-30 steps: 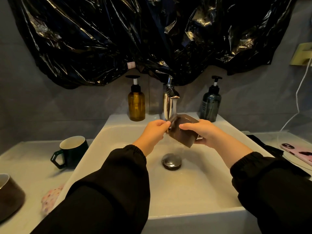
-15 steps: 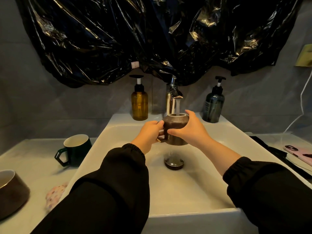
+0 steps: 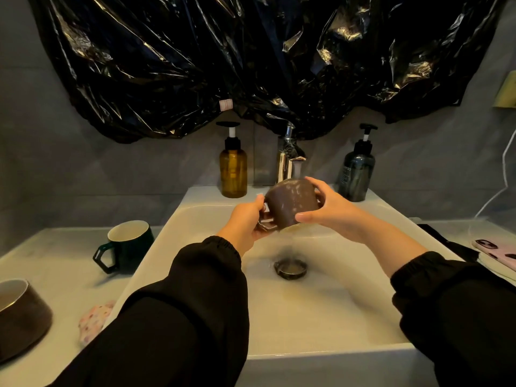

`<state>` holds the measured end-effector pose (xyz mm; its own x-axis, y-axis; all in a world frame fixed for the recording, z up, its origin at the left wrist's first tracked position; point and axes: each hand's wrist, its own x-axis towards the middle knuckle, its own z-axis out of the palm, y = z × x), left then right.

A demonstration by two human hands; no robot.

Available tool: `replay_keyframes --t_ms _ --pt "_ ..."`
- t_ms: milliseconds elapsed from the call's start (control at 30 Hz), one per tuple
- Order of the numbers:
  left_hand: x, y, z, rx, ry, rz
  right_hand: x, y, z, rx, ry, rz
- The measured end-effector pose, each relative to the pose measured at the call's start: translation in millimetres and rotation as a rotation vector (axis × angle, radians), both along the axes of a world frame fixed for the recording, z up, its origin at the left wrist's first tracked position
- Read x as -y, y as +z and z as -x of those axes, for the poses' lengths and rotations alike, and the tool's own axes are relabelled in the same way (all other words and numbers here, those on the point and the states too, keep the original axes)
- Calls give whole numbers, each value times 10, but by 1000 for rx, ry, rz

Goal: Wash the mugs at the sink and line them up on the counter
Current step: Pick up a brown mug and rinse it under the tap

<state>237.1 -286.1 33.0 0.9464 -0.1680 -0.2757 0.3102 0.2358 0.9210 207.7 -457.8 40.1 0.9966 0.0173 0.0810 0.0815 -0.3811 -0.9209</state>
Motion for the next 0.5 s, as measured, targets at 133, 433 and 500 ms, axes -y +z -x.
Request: replay_keyframes --t_ms 133,433,500 --pt "-8 -42 -19 -27 -2 4 96 20 28 -75 142 -11" --pt "-50 27 121 -258 -148 197 93 17 3 -156 39 -243" --pt "-64 13 105 -245 -209 107 99 7 10 -240 -55 -324"
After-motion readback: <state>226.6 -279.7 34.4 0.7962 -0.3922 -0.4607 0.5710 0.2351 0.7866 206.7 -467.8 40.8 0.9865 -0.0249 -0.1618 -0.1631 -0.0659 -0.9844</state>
